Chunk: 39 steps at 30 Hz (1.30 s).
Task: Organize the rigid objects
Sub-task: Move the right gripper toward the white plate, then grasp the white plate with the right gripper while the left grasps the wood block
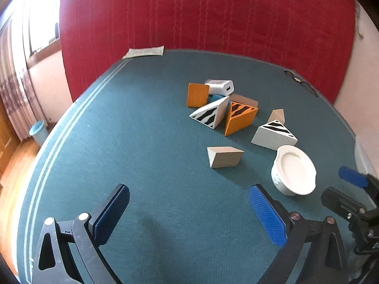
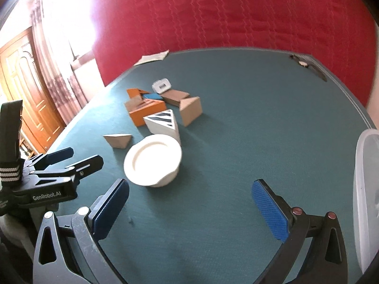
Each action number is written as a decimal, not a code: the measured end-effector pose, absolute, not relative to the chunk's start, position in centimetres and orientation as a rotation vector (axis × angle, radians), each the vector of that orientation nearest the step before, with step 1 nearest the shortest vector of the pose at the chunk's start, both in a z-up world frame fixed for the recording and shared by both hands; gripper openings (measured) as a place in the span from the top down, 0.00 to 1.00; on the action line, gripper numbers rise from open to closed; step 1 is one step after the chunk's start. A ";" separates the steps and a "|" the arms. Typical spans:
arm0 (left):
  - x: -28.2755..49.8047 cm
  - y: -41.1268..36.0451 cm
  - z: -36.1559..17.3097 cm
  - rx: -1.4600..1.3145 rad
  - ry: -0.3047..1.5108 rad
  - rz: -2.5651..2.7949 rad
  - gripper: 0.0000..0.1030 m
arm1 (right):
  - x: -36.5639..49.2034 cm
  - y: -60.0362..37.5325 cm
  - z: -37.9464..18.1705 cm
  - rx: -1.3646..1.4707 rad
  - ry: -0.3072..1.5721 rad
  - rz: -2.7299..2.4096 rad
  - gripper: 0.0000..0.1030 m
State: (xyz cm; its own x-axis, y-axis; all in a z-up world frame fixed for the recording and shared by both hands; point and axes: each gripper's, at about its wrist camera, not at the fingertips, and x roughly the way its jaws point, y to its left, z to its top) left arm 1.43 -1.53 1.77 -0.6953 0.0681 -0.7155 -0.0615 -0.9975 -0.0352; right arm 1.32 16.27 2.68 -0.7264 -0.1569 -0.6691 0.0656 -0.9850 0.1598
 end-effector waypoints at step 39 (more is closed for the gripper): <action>0.1 -0.9 2.5 -1.223 0.117 2.884 0.01 | -0.9 14.1 1.7 1.192 -0.015 -2.724 0.35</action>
